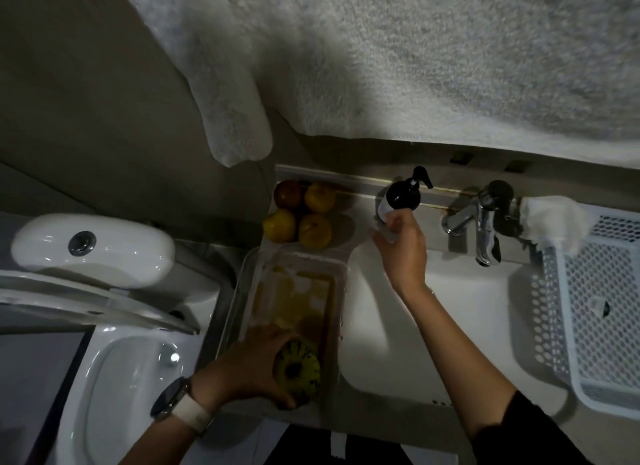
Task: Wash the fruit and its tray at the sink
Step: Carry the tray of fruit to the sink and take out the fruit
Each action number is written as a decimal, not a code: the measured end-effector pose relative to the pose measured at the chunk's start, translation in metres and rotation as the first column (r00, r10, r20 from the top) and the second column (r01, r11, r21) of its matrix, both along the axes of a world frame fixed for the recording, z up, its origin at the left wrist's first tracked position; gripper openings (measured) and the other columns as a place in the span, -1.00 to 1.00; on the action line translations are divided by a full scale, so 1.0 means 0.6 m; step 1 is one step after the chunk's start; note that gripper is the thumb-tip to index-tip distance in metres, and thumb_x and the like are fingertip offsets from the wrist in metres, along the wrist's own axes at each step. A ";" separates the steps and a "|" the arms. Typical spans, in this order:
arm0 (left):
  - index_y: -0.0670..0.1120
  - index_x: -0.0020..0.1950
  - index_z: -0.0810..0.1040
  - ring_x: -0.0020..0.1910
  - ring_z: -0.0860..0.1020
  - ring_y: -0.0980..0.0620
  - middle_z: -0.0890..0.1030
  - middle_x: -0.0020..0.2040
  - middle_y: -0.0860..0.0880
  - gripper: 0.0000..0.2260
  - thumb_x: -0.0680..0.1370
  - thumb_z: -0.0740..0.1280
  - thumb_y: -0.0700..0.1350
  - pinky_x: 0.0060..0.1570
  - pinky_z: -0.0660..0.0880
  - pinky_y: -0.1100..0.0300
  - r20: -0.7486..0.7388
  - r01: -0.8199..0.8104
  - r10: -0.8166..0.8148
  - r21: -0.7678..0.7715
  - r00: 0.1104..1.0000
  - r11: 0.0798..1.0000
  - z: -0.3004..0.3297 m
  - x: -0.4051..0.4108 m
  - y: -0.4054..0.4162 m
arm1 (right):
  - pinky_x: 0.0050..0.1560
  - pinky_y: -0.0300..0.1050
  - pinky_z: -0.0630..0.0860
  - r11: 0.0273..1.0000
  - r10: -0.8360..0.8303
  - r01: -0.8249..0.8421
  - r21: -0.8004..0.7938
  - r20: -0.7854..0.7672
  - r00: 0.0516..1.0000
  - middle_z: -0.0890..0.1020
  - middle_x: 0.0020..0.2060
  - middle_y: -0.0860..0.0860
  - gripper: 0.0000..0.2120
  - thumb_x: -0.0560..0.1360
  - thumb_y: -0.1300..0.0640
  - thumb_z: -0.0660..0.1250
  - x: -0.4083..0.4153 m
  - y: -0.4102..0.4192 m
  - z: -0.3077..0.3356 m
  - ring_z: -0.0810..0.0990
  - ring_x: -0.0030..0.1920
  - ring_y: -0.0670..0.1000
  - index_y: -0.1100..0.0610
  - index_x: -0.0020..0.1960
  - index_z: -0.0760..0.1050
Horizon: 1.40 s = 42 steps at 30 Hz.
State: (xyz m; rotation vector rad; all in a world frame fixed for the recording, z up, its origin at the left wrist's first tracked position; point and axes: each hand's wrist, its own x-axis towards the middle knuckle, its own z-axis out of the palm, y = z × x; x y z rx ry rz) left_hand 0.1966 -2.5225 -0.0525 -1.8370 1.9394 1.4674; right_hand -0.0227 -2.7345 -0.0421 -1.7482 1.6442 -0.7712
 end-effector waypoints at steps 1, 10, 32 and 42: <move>0.31 0.43 0.16 0.41 0.22 0.08 0.27 0.39 0.17 -0.05 0.10 0.43 0.43 0.35 0.32 0.08 0.011 0.000 0.000 0.004 1.000 1.000 -0.002 -0.004 0.003 | -0.18 -0.11 0.42 1.000 -0.020 0.020 0.004 -0.001 1.000 0.54 -0.06 -0.03 -0.72 0.45 0.12 0.45 -0.001 -0.008 -0.001 0.53 -0.05 0.04 0.01 0.02 0.37; 0.15 0.49 0.16 0.36 0.34 -0.06 0.30 0.38 0.01 0.00 0.16 0.58 0.23 0.27 0.41 0.05 0.079 -0.097 0.097 0.006 0.992 0.995 0.006 -0.038 0.011 | -0.22 -0.06 0.46 0.997 -0.069 0.067 -0.049 -0.046 0.997 0.61 -0.09 0.10 -0.73 0.40 0.19 0.46 -0.005 -0.030 -0.007 0.57 -0.07 0.12 0.17 0.01 0.42; 0.23 0.37 0.32 0.23 0.47 0.18 0.45 0.27 0.18 -0.13 0.11 0.52 0.34 0.22 0.46 0.21 -0.231 -0.528 0.478 -0.261 0.847 0.808 0.091 -0.047 -0.107 | 0.15 0.06 0.50 0.987 -0.158 0.155 -0.028 -0.137 0.978 0.53 0.19 0.09 -0.37 0.32 0.00 0.54 -0.032 -0.114 0.008 0.51 0.20 0.11 0.16 0.31 0.43; 0.07 0.32 0.37 0.18 0.51 -0.01 0.50 0.21 0.02 -0.14 0.11 0.53 0.31 0.18 0.51 0.00 -0.208 -0.469 0.420 -0.404 0.883 0.786 0.109 -0.127 -0.302 | 0.17 0.05 0.50 0.990 -0.133 0.138 0.027 -0.122 0.984 0.54 0.19 0.14 -0.47 0.35 0.08 0.50 -0.084 -0.130 0.012 0.53 0.19 0.14 0.21 0.26 0.47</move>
